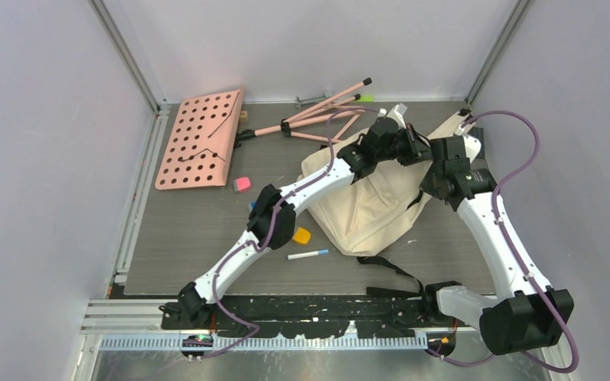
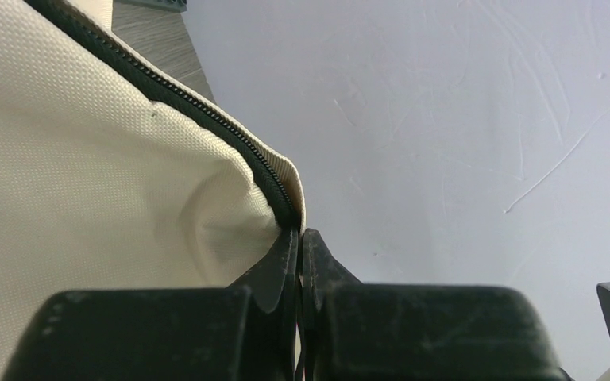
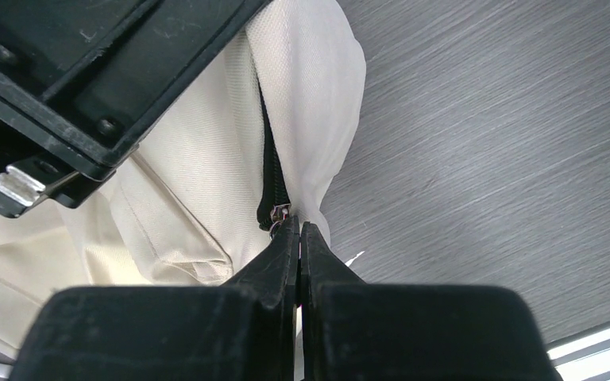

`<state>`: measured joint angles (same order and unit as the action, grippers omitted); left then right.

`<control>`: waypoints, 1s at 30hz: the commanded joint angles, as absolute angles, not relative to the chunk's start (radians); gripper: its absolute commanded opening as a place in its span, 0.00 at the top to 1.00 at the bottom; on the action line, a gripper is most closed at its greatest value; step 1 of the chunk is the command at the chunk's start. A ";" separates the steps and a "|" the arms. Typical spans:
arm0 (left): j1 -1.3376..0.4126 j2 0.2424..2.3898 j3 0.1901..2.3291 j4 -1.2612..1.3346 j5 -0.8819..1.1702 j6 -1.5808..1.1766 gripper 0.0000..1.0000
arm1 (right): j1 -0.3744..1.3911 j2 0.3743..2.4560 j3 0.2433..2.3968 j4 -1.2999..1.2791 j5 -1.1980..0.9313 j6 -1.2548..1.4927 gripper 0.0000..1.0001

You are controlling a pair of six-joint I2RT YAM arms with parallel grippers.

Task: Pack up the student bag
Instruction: Zip the student bag at the center of the board.

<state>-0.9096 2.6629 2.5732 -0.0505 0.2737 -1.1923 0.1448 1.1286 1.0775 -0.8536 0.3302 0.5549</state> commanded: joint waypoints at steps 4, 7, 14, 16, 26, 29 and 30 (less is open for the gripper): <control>-0.853 2.435 2.671 0.243 0.088 -1.181 1.00 | 0.227 1.092 1.102 -1.154 0.301 0.551 0.99; -0.848 2.405 2.672 0.254 0.068 -1.174 1.00 | 0.236 1.089 1.152 -1.181 0.330 0.547 0.99; -0.836 2.366 2.672 0.269 0.057 -1.172 1.00 | 0.272 1.117 1.363 -1.228 0.302 0.546 0.99; -0.837 2.354 2.671 0.274 0.055 -1.161 1.00 | 0.293 1.119 1.400 -1.232 0.311 0.545 0.99; -0.827 2.300 2.623 0.282 0.060 -1.115 1.00 | 0.383 1.092 1.215 -1.152 0.325 0.536 0.99; -0.821 2.284 2.600 0.291 0.061 -1.115 1.00 | 0.411 1.086 1.174 -1.132 0.320 0.526 0.99; -0.821 2.279 2.592 0.293 0.061 -1.114 1.00 | 0.416 1.088 1.156 -1.120 0.307 0.522 0.99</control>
<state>-0.8734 2.4718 2.5561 -0.0570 0.1871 -1.1133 0.3634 1.1168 1.2171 -0.9997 0.4137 0.5495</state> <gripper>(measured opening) 0.013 0.043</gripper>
